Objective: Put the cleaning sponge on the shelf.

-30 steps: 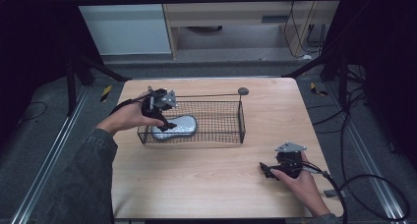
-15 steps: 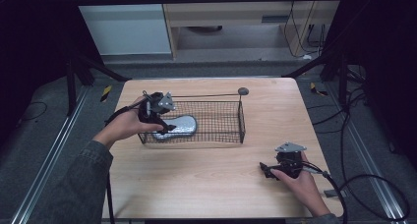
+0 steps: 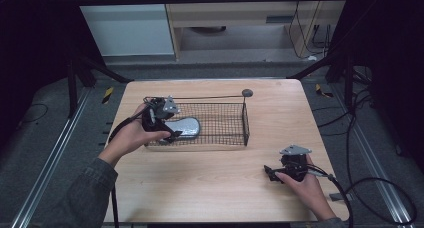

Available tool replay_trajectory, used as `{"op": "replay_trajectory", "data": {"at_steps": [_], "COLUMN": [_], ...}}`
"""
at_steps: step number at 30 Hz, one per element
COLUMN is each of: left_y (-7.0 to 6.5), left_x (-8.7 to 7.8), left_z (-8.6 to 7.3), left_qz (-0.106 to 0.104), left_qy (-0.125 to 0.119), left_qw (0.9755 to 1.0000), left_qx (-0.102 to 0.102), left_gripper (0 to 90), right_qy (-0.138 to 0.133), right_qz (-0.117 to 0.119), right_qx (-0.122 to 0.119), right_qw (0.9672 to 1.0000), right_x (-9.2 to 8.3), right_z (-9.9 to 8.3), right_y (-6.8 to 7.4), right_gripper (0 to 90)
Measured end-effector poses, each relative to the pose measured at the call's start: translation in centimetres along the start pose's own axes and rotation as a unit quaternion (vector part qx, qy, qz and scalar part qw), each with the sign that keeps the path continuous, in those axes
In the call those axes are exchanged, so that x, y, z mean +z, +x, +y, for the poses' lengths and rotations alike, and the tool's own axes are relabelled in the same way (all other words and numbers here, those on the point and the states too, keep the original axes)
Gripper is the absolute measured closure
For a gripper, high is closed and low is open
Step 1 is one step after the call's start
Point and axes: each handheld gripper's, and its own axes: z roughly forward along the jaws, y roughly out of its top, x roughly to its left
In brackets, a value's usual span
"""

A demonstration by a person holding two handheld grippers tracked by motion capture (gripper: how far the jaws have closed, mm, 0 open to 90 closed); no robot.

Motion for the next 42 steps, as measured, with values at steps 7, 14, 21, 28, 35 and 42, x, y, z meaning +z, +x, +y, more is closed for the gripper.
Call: {"op": "replay_trajectory", "data": {"at_steps": [7,14,21,28,35,42], "left_y": [-1.6,-2.8,-4.3,-5.5,-6.9,-8.1], "left_x": [-0.5,-1.4,-2.2,-2.4,-2.4,-2.0], "left_z": [-0.5,-0.7,-1.4,-2.6,-3.7,-4.9], "left_qz": [0.005,0.021,0.03,0.035,0.038,0.035], "left_qy": [-0.007,-0.016,-0.025,-0.029,-0.031,-0.042], "left_qw": [0.9997,0.9989,0.998,0.9974,0.9969,0.9958], "left_qx": [-0.022,-0.04,-0.05,-0.056,-0.061,-0.074], "left_gripper": [4.6,5.0,5.3,5.6,5.8,7.0], "right_qy": [0.0,0.0,0.0,0.0,0.0,0.0], "right_qz": [0.0,0.0,0.0,-0.001,-0.001,-0.001], "right_qx": [0.0,0.0,0.0,0.0,0.001,0.001], "right_qw": [1.0,1.0,1.0,1.0,1.0,1.0], "right_x": [0.0,0.0,0.0,0.0,0.0,0.0], "right_z": [0.0,0.0,0.0,0.0,0.0,0.0], "right_y": [0.0,0.0,0.0,0.0,0.0,0.0], "right_gripper": [0.4,0.4,0.4,0.4,0.4,0.4]}}
